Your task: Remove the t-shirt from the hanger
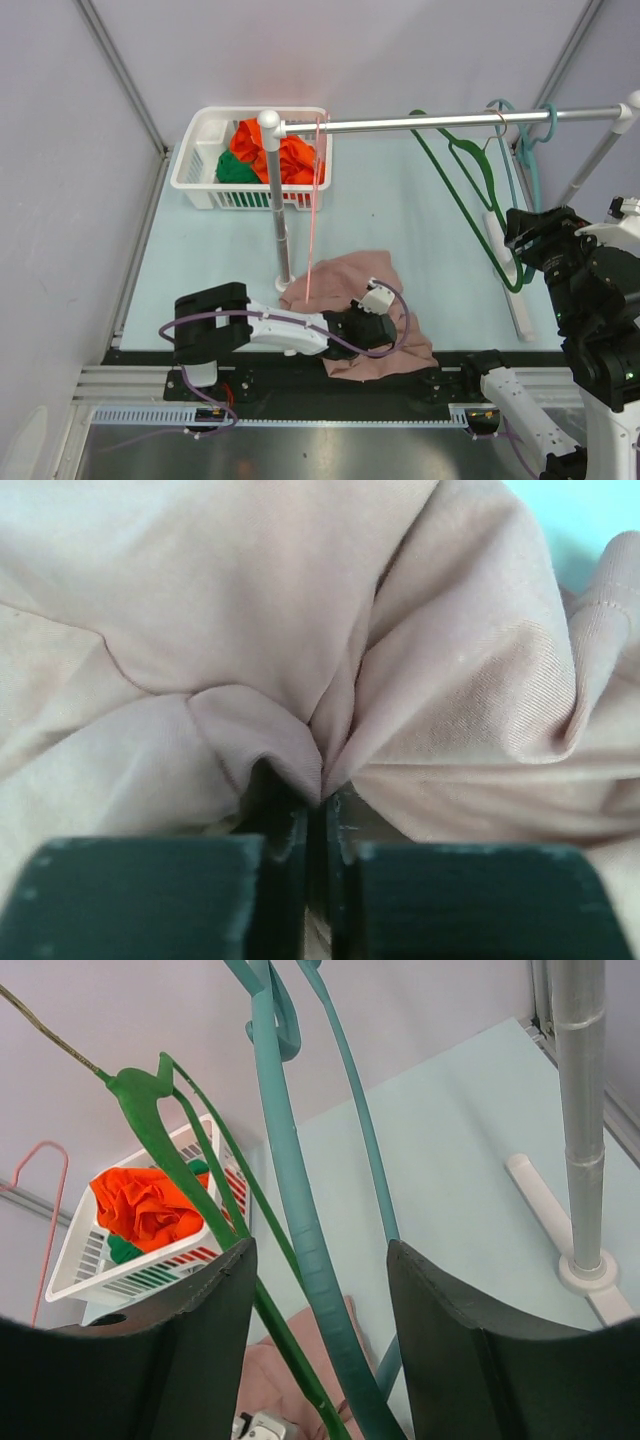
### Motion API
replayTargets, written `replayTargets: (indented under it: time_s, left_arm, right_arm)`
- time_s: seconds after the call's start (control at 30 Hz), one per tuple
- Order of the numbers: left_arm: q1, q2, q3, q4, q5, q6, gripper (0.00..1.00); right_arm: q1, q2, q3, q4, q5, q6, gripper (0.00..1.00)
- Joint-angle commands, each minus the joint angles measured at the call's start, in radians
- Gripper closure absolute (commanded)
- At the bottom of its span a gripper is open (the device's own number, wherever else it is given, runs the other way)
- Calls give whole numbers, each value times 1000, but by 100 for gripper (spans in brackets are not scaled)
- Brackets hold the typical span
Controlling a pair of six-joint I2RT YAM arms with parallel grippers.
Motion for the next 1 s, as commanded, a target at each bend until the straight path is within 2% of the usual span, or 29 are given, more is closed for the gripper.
replayTargets:
  time_s: [0.0,0.2,0.37,0.5,0.6,0.7,0.8,0.9,0.97]
  left_arm:
    - [1,-84,-115,29,154,-25,100]
    - [-51,-277,-267,109,209,-60,100]
    - [-160,-403,-304,92,146,-19,100]
    - [-171,-537,-388,101,149,-71,100]
    - [-134,-649,-454,69,163,-115,100]
    - [-47,-776,-495,13,198,-167,100]
    - [67,-951,-534,-59,224,-212,100]
    - [232,-1124,-560,-147,259,-246,100]
    - [294,-1221,-551,-195,281,-238,100]
  right_arm:
    - [6,-6,1,37,15,-18,41]
    - [9,-8,3,44,21,-28,41]
    - [11,-12,-4,54,33,-28,41]
    - [14,-11,1,57,27,-26,41]
    - [14,-11,9,57,24,-26,41]
    - [15,-9,10,56,30,-25,41]
    - [17,-8,10,57,24,-18,39]
    - [18,-1,15,48,15,-20,37]
    - [18,0,18,41,25,-17,19]
